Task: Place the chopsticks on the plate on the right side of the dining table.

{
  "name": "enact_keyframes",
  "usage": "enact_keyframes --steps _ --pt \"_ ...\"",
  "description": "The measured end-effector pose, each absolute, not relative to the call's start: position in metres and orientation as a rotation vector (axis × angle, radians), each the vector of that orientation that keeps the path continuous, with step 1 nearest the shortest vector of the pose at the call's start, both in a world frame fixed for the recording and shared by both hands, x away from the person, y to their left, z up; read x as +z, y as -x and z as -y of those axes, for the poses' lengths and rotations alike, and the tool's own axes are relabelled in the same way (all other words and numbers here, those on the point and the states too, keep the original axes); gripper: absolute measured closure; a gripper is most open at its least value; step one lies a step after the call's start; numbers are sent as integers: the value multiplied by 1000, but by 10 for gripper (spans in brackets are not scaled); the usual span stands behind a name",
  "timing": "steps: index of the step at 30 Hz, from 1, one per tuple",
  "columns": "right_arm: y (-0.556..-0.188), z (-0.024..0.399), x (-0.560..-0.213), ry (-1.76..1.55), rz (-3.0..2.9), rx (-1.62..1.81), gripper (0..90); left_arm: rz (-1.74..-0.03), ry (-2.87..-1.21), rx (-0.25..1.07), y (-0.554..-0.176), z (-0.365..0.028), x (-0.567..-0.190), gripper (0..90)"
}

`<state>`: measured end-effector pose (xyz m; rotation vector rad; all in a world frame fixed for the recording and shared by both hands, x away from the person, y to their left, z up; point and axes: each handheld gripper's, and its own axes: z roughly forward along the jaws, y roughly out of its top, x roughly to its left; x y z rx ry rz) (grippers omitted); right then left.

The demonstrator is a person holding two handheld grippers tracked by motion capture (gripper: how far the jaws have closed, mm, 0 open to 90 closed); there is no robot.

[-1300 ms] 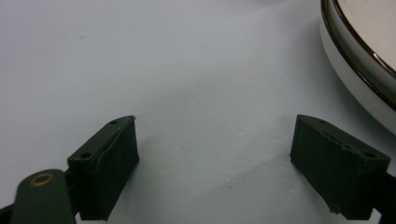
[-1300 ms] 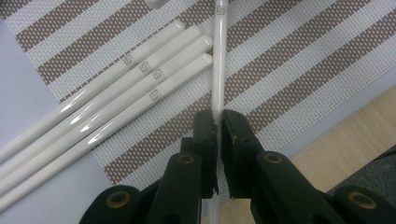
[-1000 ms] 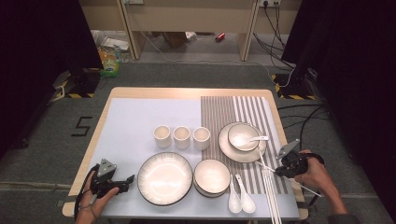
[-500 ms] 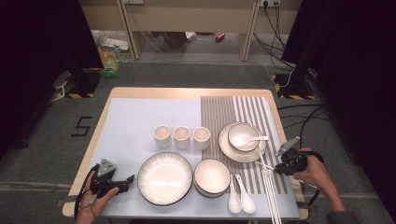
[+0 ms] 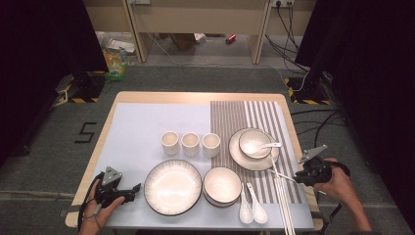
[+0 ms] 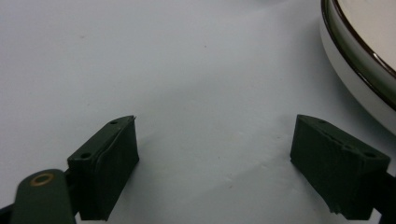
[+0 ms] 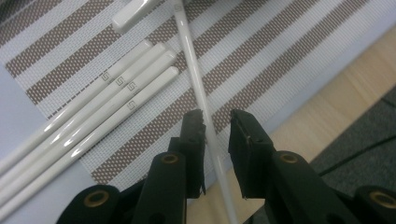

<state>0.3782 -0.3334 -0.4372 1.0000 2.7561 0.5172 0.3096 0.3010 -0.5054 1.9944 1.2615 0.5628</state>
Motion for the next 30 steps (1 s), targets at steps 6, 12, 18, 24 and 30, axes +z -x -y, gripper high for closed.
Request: enact_keyframes --steps 6,12,18,24,30 --pt "-368 338 -430 -1314 -2648 590 705 -1261 -1986 573 -310 -301 -506 139" --pt "-360 334 -436 -1452 -2666 534 689 -1261 -1990 570 -310 -301 -506 139" --pt "-363 336 -447 -1507 -2677 542 663 -1261 -1990 570 -310 -301 -506 139" --pt "-370 337 -449 -1511 -2668 546 649 -1261 -1989 569 -310 -301 -506 139" --pt "-378 336 -449 -1500 -2666 551 649 -1261 -1990 569 -310 -301 -506 139"
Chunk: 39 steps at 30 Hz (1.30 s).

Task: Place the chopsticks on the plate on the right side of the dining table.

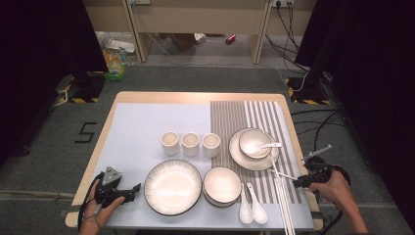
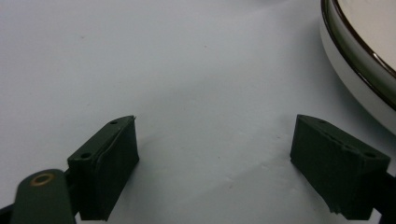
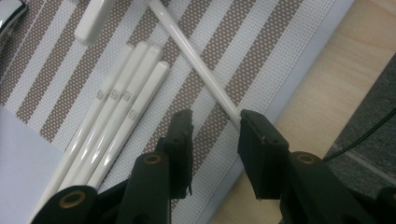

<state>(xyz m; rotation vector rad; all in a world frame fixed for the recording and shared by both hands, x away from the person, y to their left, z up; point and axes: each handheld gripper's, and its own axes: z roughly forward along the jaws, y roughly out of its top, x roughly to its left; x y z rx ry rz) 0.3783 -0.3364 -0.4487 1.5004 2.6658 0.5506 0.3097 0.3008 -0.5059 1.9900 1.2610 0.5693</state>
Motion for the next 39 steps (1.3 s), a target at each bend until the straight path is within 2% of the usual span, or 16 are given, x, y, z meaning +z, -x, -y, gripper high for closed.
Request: enact_keyframes --steps 39 --pt "-426 325 -450 -1667 -2550 596 608 -1262 -2000 557 -309 -301 -505 139"
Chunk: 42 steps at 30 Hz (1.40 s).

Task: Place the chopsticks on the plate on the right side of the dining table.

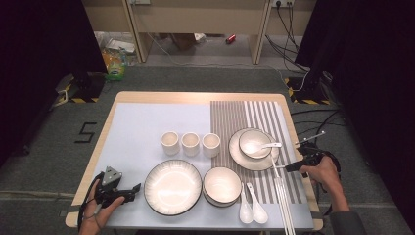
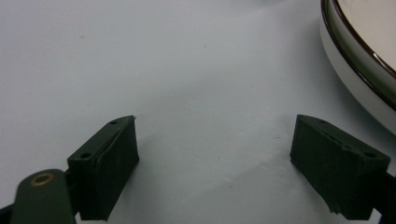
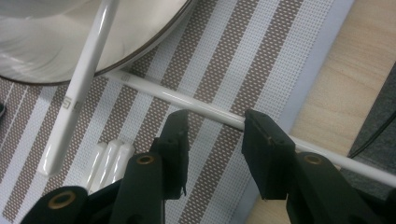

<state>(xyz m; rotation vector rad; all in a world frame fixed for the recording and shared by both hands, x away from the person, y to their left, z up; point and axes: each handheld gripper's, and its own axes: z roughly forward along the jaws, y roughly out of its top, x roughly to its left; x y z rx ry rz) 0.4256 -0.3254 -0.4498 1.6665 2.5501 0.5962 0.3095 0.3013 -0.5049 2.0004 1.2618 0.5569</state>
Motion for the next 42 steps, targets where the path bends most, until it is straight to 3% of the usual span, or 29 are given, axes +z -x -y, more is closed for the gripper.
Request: enact_keyframes --steps 26,42 --pt "-455 324 -450 -1985 -2263 547 499 -1261 -2000 558 -309 -301 -505 140" --pt "-461 320 -452 -1978 -2241 526 566 -1261 -2000 558 -309 -301 -505 140"
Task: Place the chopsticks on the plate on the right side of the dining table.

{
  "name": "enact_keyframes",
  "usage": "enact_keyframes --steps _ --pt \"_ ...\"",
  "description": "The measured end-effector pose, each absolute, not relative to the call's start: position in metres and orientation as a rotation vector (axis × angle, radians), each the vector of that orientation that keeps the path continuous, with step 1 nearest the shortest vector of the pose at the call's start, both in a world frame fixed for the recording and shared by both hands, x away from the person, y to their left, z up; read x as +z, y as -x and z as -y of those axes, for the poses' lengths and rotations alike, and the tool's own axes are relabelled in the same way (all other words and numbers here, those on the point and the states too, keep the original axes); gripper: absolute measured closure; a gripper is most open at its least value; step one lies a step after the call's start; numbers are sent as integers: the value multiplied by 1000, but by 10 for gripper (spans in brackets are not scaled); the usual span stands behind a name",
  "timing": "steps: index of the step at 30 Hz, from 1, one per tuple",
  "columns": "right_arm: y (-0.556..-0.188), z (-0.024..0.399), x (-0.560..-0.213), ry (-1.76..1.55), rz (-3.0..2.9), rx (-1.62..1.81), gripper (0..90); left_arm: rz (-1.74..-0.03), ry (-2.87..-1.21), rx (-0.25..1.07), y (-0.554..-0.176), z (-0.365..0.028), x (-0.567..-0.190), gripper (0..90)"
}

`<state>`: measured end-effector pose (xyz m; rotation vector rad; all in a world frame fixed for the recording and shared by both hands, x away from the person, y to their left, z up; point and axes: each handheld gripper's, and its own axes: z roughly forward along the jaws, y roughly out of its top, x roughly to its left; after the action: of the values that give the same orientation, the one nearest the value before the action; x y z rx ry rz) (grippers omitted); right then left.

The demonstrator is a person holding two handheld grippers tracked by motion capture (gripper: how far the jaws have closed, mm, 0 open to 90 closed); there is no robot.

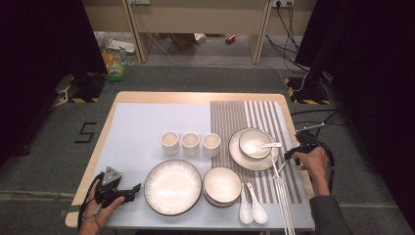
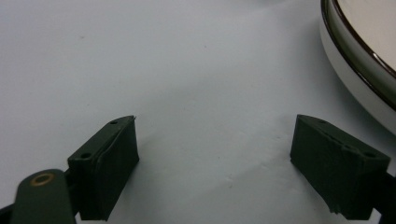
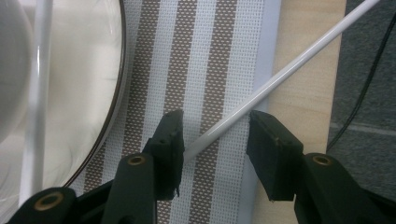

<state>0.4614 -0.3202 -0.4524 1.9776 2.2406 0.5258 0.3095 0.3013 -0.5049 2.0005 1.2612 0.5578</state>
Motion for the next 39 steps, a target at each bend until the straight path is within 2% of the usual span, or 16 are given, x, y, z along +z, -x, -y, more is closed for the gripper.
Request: enact_keyframes --steps 22,39 --pt "-472 304 -451 -1986 -2209 499 632 -1261 -2000 558 -309 -301 -505 140" --pt "-485 299 -450 -1933 -2212 523 737 -1261 -2001 561 -309 -301 -505 140"
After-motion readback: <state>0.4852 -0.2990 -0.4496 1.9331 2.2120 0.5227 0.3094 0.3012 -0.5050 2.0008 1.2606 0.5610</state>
